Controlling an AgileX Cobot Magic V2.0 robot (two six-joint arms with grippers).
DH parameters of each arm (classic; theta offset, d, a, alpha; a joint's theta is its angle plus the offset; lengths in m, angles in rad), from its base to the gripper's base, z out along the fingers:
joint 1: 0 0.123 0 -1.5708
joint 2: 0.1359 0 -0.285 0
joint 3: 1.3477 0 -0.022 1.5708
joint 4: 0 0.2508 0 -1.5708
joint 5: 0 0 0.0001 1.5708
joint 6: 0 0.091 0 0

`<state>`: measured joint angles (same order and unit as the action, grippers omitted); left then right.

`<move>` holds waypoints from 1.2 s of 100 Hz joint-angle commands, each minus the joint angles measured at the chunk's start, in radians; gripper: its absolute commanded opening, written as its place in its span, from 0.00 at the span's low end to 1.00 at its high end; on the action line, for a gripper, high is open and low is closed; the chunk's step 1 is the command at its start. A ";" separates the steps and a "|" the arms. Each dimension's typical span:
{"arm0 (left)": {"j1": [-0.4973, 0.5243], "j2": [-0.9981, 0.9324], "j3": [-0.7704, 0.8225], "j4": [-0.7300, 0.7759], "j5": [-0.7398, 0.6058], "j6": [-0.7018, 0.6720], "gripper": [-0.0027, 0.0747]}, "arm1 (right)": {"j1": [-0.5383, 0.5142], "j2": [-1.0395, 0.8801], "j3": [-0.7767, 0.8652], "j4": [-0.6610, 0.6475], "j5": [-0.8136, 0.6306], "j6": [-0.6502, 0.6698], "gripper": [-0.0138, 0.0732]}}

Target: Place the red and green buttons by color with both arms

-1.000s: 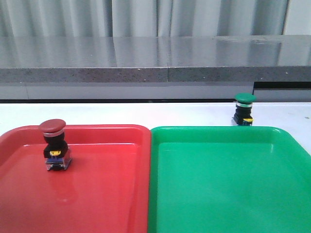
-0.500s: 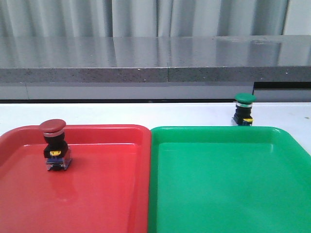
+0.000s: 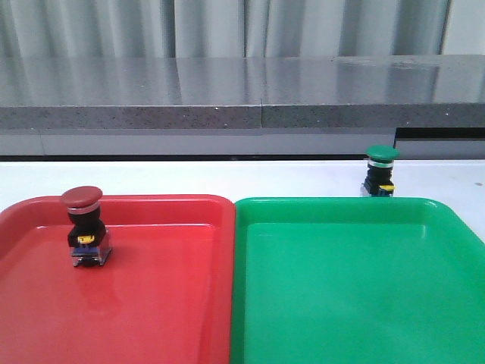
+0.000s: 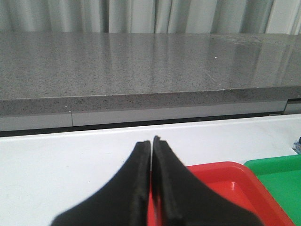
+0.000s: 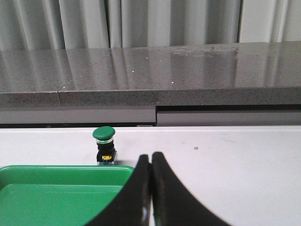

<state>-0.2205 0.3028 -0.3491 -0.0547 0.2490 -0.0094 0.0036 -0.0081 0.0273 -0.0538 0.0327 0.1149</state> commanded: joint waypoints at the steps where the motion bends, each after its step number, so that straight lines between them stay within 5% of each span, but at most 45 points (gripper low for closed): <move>1: 0.002 0.007 -0.028 -0.003 -0.082 -0.011 0.01 | -0.007 -0.023 -0.014 -0.011 -0.076 -0.007 0.08; 92: 0.002 0.007 -0.020 0.055 -0.084 -0.011 0.01 | -0.007 -0.023 -0.014 -0.011 -0.076 -0.007 0.08; 120: 0.106 -0.097 0.077 0.081 -0.114 -0.011 0.01 | -0.007 -0.023 -0.014 -0.011 -0.076 -0.007 0.08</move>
<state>-0.1493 0.2406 -0.2789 0.0231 0.2242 -0.0094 0.0036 -0.0081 0.0273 -0.0545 0.0327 0.1149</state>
